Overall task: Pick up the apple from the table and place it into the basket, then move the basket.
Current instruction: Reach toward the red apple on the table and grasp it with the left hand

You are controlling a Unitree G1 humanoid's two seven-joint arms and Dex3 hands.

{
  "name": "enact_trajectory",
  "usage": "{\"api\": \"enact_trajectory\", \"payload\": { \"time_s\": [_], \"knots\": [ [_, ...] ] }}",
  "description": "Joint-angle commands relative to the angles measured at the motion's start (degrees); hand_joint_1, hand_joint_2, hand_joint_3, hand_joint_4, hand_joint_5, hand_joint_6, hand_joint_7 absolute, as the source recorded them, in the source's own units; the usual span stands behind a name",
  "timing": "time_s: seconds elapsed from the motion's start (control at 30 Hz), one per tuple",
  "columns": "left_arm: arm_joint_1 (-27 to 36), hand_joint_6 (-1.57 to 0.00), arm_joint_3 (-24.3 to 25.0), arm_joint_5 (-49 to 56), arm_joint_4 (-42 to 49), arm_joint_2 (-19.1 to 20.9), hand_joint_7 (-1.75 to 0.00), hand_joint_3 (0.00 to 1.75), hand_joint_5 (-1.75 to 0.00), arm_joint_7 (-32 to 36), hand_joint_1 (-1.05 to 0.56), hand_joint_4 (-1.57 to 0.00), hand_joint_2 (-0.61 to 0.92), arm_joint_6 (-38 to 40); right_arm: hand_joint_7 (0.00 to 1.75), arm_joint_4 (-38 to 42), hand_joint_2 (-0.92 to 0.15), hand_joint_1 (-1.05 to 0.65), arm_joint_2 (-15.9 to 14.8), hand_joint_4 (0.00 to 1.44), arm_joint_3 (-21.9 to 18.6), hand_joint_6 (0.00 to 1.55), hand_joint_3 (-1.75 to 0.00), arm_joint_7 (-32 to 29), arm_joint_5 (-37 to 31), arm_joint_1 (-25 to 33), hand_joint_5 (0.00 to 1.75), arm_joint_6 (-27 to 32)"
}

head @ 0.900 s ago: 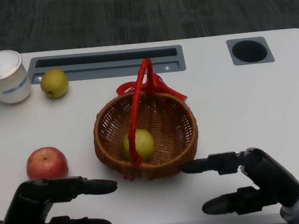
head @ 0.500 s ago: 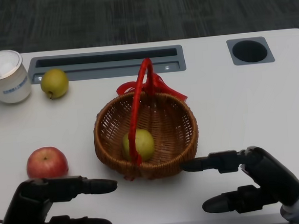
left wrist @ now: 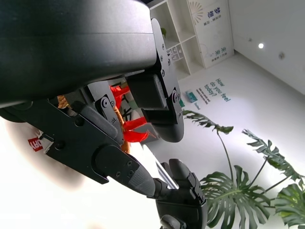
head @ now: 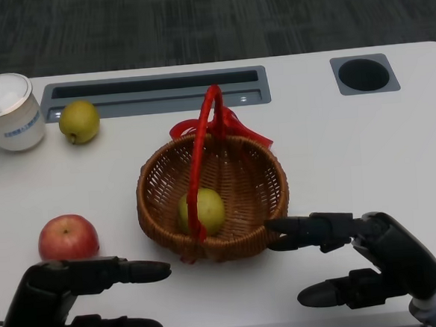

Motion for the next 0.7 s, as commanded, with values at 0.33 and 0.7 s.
{"api": "enact_trajectory", "payload": {
  "time_s": [0.33, 0.7],
  "knots": [
    [-2.2, -0.93, 12.1, 19.3, 1.8, -1.4, 0.00, 0.00, 0.00, 11.0, -0.62, -1.01, 0.71, -7.1, 0.02, 0.1, -0.80, -0.43, -0.2, 0.87, -1.0, 0.69, 0.00, -0.6, -1.2, -0.1, 0.00, -1.5],
    [-8.8, -0.54, 22.0, 59.7, 5.1, 3.8, 0.00, 0.00, 0.00, 44.8, -0.79, -0.62, 0.68, -2.0, 0.00, 0.4, -0.80, -0.42, -0.2, 0.87, -1.0, 0.70, 0.00, -1.0, -2.0, -0.2, 0.00, -1.8]
  ]
}}
